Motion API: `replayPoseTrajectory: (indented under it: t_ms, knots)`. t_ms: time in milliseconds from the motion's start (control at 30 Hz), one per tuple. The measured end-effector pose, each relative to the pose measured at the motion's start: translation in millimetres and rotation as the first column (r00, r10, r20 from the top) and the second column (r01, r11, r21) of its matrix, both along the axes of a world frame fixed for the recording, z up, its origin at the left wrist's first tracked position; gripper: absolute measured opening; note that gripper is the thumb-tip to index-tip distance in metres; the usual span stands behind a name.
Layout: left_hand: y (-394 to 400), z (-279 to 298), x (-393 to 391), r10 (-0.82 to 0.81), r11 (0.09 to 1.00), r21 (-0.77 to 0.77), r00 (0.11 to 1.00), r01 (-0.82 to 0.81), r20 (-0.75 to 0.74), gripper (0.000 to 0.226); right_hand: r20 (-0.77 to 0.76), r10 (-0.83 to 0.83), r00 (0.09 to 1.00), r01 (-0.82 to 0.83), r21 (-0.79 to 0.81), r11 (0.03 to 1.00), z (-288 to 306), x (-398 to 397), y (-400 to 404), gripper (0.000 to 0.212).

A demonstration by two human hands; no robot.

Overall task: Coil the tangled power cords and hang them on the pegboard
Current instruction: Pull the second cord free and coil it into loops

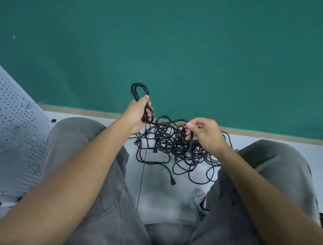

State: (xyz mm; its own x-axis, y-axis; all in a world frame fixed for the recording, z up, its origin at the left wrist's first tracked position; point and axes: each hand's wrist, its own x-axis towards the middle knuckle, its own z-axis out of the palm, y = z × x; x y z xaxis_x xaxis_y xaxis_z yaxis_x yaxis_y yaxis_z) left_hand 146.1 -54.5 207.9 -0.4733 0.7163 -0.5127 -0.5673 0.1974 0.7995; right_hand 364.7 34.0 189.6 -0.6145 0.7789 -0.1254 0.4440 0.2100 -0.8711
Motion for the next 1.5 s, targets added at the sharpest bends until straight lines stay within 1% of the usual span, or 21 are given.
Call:
replayPoseTrajectory:
  t_ms: [100,167,233,300,400,500,567,667,767,833,900,967,1033,1067,1133,1167,1233,1300,1333,1400,1500]
  knots:
    - [3.5,-10.6,14.0,-0.181,0.98,-0.123,0.955,0.156,-0.235,0.034,-0.049,-0.011,0.999,0.01,-0.022,1.0,3.9,-2.7,1.3,0.023]
    - [5.2,-11.4,22.0,-0.304,0.951,-0.156,0.904,0.267,-0.3,0.034,-0.05,-0.023,0.998,0.021,-0.032,0.999,3.1,-5.2,4.0,0.025]
    - [5.6,-7.9,26.4,-0.409,0.911,-0.163,0.875,0.378,-0.257,0.036,-0.059,-0.047,0.997,0.045,-0.038,0.998,3.9,-7.0,7.5,0.025]
    - [5.4,-4.7,28.6,-0.513,0.857,-0.143,0.845,0.495,-0.148,0.036,-0.078,-0.075,0.994,0.071,-0.052,0.996,4.5,-7.7,11.6,0.02]
    - [6.0,-3.7,29.5,-0.624,0.781,-0.032,0.781,0.623,-0.027,0.037,-0.113,-0.109,0.988,0.098,-0.097,0.99,6.2,-7.9,15.6,0.017]
    - [9.2,-0.1,25.6,-0.605,0.793,0.126,0.795,0.596,0.048,0.035,-0.168,-0.119,0.979,0.094,-0.15,0.984,3.7,-8.1,22.9,0.018]
    - [11.1,4.3,21.7,-0.581,0.804,0.194,0.811,0.562,0.062,0.034,-0.183,-0.051,0.982,0.019,-0.173,0.985,-0.4,-10.2,27.9,0.023]
    - [11.7,8.5,14.6,-0.524,0.832,0.252,0.849,0.494,0.066,0.033,-0.077,0.094,0.993,-0.106,-0.168,0.98,-18.1,-14.2,30.6,0.047]
    - [12.7,8.0,4.8,-0.439,0.873,0.275,0.895,0.403,0.082,0.036,0.078,0.165,0.983,-0.146,-0.212,0.966,-36.1,-18.2,31.7,0.056]
    - [14.0,6.5,-1.3,-0.385,0.894,0.289,0.916,0.342,0.108,0.039,0.182,0.212,0.96,-0.176,-0.195,0.965,-48.7,-19.6,34.4,0.048]
    - [14.5,5.5,-5.8,-0.333,0.911,0.3,0.933,0.281,0.135,0.039,0.276,0.204,0.939,-0.171,-0.138,0.975,-60.0,-20.4,37.5,0.032]
    - [15.1,5.1,-8.3,-0.286,0.924,0.309,0.943,0.225,0.169,0.038,0.353,0.151,0.923,-0.14,-0.056,0.989,-73.2,-19.4,42.0,0.019]
    - [17.1,4.7,-9.3,-0.242,0.938,0.295,0.953,0.182,0.181,0.038,0.419,0.064,0.906,-0.07,-0.002,0.998,-81.9,-17.0,45.5,0.016]
    - [18.6,4.4,-9.2,-0.221,0.946,0.276,0.96,0.169,0.17,0.039,0.425,0.01,0.905,-0.016,0.011,1.0,-84.3,-17.4,46.6,0.015]
    - [21.1,2.8,-8.5,-0.176,0.966,0.21,0.978,0.15,0.114,0.039,0.356,-0.093,0.93,0.118,-0.049,0.992,-85.5,-19.3,49.2,0.009]
    - [22.1,1.7,-8.4,-0.154,0.976,0.169,0.985,0.14,0.076,0.039,0.285,-0.147,0.947,0.189,-0.127,0.974,-81.4,-21.8,50.1,0.007]
    - [22.6,-1.1,-6.9,-0.133,0.986,0.103,0.991,0.131,0.012,0.039,0.135,-0.225,0.965,0.254,-0.263,0.931,-67.1,-27.3,51.0,0.017]
    - [22.1,-3.8,-5.2,-0.151,0.986,0.073,0.989,0.151,-0.005,0.037,0.042,-0.232,0.972,0.235,-0.262,0.936,-47.1,-33.3,48.4,0.028]
    - [21.7,-4.8,-3.8,-0.172,0.983,0.069,0.985,0.172,0.005,0.033,0.005,-0.228,0.974,0.222,-0.255,0.941,-36.1,-35.6,45.3,0.029]
    - [21.1,-5.7,-0.2,-0.236,0.969,0.076,0.971,0.234,0.025,0.028,-0.077,-0.212,0.974,0.187,-0.251,0.95,-15.3,-37.6,39.6,0.026]
    - [20.9,-6.6,5.8,-0.319,0.943,0.118,0.947,0.311,0.046,0.035,-0.198,-0.2,0.96,0.14,-0.28,0.95,12.2,-35.1,35.2,0.016]
